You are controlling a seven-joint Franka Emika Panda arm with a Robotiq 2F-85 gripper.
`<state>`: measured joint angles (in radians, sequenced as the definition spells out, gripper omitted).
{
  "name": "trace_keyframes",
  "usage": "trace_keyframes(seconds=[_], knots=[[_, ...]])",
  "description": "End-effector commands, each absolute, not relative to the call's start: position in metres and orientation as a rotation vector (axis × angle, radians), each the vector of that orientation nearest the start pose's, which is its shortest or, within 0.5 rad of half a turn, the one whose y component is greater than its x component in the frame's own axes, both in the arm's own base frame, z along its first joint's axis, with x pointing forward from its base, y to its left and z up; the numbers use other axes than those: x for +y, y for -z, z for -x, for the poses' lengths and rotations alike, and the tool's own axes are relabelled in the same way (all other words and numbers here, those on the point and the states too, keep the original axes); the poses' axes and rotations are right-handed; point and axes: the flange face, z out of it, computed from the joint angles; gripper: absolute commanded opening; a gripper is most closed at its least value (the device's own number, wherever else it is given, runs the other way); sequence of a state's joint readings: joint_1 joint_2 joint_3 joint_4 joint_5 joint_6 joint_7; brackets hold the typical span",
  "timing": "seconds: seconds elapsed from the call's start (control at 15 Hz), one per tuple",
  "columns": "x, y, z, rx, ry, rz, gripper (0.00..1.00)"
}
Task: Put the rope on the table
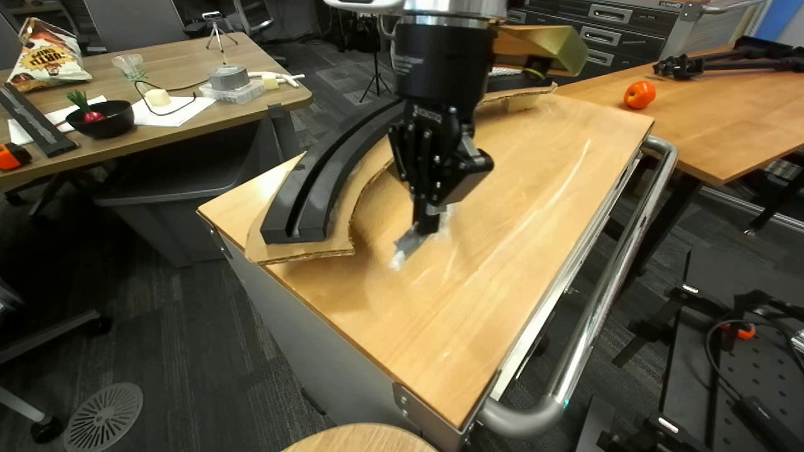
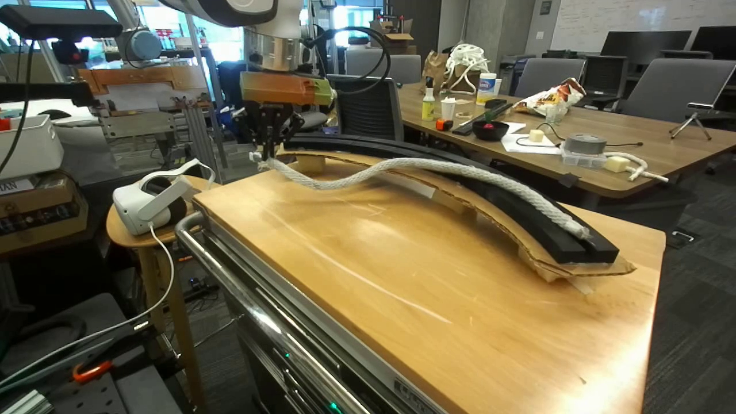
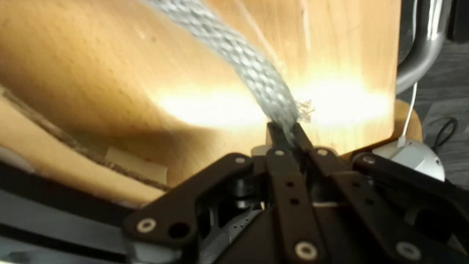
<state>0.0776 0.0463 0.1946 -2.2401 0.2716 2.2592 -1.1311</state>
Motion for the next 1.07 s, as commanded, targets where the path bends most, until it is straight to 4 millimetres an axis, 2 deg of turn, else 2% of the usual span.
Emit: trace_keyframes(seconds=[0.0,0.07,0.13,0.2,0.33,0.47,0.87,1.0], knots=[[0.122,-0.344,-0.484,-1.877,0.035,2.342,0.05],[0.117,-0.341,-0.484,-1.933,0.027,2.315,0.04],[0.112,-0.338,-0.483,-1.977,0.028,2.291,0.12],[0.107,-0.337,-0.481,-2.017,0.045,2.275,0.34],[0.099,-0.34,-0.475,-2.092,0.134,2.248,0.38],[0.09,-0.347,-0.468,-2.122,0.29,2.263,0.51],[0.048,-0.379,-0.428,-2.036,0.708,2.434,0.97],[0.028,-0.387,-0.413,-1.94,0.833,2.478,1.0]])
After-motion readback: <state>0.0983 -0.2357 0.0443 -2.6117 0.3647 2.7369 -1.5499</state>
